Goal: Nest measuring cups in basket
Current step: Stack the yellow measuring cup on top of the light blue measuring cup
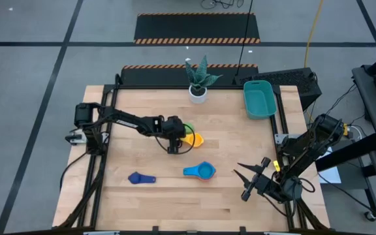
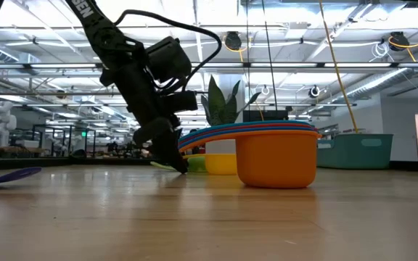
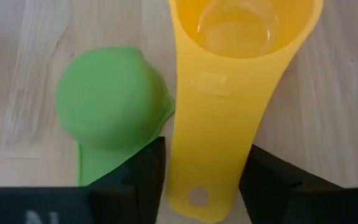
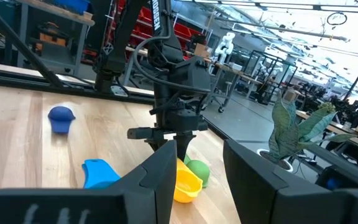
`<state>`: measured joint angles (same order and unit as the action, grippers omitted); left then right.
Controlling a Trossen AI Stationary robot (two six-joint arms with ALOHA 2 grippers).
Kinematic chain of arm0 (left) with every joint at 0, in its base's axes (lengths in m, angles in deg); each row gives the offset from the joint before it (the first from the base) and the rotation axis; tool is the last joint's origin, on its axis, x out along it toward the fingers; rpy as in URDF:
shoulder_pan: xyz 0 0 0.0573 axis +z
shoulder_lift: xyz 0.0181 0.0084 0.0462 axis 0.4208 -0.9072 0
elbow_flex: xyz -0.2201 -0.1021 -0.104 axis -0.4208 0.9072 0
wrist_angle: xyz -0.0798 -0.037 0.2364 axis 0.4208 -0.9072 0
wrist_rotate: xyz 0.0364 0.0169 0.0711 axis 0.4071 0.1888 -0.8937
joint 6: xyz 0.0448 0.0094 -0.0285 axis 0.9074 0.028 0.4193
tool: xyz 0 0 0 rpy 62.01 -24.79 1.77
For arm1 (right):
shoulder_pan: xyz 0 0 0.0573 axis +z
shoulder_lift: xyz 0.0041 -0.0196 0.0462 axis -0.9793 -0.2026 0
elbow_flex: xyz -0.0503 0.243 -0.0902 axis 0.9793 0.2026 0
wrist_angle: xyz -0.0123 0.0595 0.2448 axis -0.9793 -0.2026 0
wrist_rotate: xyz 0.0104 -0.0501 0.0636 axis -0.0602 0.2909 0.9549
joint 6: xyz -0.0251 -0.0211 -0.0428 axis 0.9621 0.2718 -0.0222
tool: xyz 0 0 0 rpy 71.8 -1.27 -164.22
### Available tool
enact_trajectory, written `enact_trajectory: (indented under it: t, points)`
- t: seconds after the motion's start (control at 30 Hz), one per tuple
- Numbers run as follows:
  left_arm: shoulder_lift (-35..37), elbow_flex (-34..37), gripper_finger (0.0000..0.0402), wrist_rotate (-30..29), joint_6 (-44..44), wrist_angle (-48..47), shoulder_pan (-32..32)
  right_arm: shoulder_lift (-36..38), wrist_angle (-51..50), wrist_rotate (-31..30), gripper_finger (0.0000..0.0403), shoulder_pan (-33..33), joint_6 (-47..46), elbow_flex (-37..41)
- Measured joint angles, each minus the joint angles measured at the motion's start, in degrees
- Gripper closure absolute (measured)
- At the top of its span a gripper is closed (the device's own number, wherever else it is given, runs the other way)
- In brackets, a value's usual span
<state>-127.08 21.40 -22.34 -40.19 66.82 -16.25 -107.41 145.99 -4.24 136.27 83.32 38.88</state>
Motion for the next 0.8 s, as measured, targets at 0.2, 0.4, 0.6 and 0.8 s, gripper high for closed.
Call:
enact_trajectory:
  t: [0.2,0.4,0.6,0.8]
  points:
    - [0.0,0.0,0.0277,0.0,-1.8,0.0,-1.3,0.0,0.4,0.0,0.0277,0.0,0.0,0.0]
    - [0.3,0.1,0.0282,-2.3,-4.9,0.1,-1.6,0.0,0.4,0.0,0.0277,0.0,0.0,0.0]
    - [0.8,0.1,0.0311,-3.0,-6.4,0.5,-3.0,0.0,0.4,0.0,0.0277,0.0,0.3,0.0]
    - [0.8,0.1,0.0393,-3.4,-8.1,0.4,-5.5,0.0,0.4,0.0,0.0277,0.0,0.4,0.0]
